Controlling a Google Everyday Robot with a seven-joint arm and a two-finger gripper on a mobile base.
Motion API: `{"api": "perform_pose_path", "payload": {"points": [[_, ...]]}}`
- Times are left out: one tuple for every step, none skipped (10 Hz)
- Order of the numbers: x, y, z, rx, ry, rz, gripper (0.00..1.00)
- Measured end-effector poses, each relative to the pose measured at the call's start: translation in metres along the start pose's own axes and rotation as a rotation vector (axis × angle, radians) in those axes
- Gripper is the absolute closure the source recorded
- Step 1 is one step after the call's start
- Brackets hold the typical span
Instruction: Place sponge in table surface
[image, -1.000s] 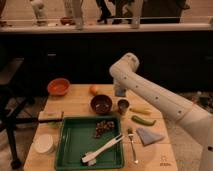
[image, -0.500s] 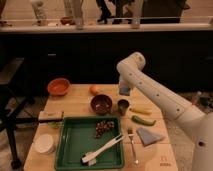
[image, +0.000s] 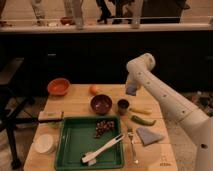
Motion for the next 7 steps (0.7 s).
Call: {"api": "perform_pose_path", "payload": {"points": [[0.0008,-0.0113,0.0048,0.002,0.006,0.015,1.0],[0.0023,-0.0183,0.0075,0.003,0.011,0.024,1.0],[0.0019,-0.0198,0.0071,0.004,0.01,0.026,1.0],[0.0025,-0.0161,0.0077,0.001,0.012,0.022,1.0],[0.0022,-0.0185,0.0074,0.003,0.011,0.025,1.0],[0.0024,-0.0174,0.0075,0.002,0.012,0.023,1.0],[0.0024,-0.0186,0.0076,0.003,0.011,0.025,1.0]]}}
